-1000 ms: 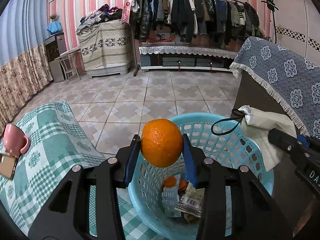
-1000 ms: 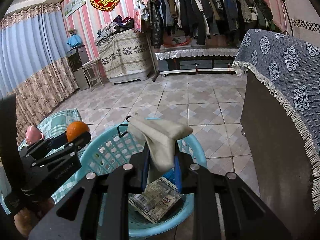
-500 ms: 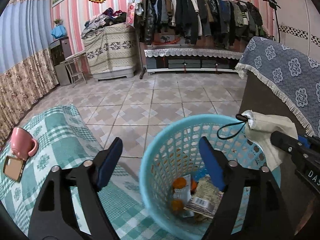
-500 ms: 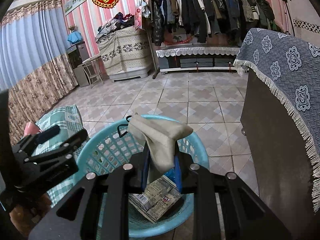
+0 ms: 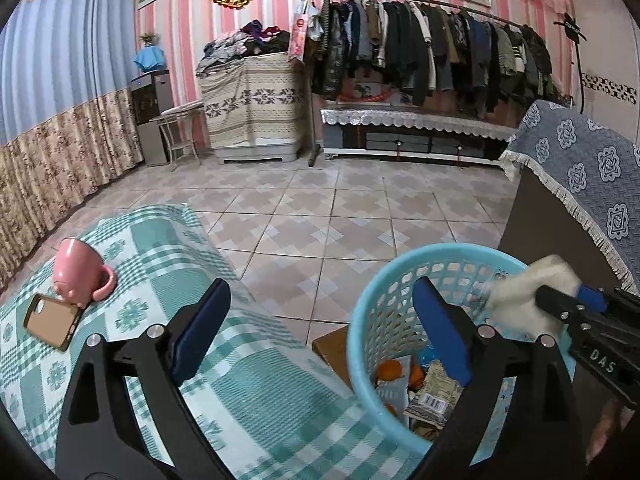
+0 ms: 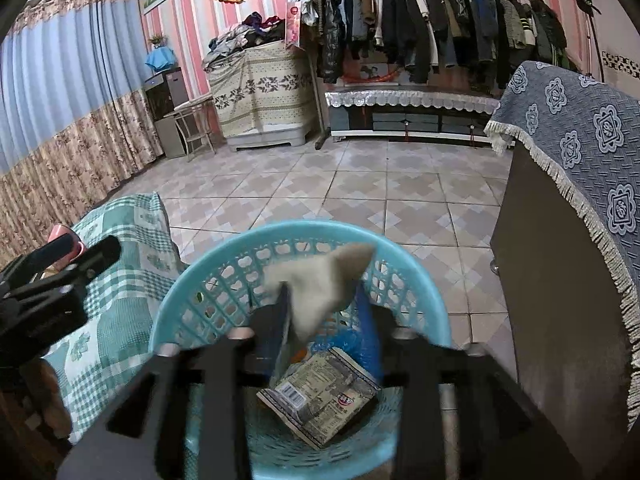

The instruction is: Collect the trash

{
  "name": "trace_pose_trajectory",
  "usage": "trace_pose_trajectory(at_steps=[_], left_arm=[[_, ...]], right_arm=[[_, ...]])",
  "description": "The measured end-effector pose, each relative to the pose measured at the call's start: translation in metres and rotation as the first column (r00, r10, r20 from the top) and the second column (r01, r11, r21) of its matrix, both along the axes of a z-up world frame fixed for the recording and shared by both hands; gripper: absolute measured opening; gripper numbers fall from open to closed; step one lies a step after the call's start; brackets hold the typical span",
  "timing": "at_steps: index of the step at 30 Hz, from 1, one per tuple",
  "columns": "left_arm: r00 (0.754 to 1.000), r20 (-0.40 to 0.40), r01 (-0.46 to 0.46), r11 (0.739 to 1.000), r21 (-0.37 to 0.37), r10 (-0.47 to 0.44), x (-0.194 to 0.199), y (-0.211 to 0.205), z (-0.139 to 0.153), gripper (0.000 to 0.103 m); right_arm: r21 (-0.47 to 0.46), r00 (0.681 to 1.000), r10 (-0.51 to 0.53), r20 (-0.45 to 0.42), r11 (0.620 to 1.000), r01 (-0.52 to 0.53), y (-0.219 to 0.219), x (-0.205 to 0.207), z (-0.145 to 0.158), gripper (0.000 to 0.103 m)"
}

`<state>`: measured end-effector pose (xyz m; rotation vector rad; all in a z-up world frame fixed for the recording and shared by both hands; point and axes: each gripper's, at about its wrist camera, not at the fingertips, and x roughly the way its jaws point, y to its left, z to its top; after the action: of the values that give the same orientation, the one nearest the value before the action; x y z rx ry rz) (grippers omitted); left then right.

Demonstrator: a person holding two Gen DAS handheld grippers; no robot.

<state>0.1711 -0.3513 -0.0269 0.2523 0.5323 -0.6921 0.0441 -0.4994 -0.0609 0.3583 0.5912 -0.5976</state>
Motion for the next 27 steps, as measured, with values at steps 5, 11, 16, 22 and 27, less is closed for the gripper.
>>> trace_pose_trajectory(at_steps=[5,11,16,22,27], left_arm=[[1.0,-0.006,-0.025,1.0,-0.012,0.025,0.001,0.02,0.003,0.09],[0.997,-0.012,-0.077,0.997,-0.021,0.076,-0.004,0.049,0.008,0.091],[0.992,0.016,-0.128,0.992,-0.022,0.128,-0.015,0.08,0.016,0.094],[0.981,0.034,-0.189,0.979,-0.075,0.192,-0.036,0.135,0.04,0.097],[0.965,0.076,-0.245,0.965,-0.094,0.253,-0.061,0.178,0.059,0.098]], right_arm=[[-0.007,1.0,0.01,0.008,1.0,-0.01,0.005,0.004,0.0,0.072],[-0.019,1.0,0.002,0.02,1.0,-0.002,0.01,0.003,0.004,0.09],[-0.022,0.999,0.028,0.04,0.999,-0.027,0.022,-0.009,0.013,0.094],[-0.13,0.987,0.061,0.147,0.991,-0.041,0.065,-0.035,0.053,0.098],[-0.237,0.974,0.138,0.18,0.967,-0.093,0.121,-0.058,0.069,0.098]])
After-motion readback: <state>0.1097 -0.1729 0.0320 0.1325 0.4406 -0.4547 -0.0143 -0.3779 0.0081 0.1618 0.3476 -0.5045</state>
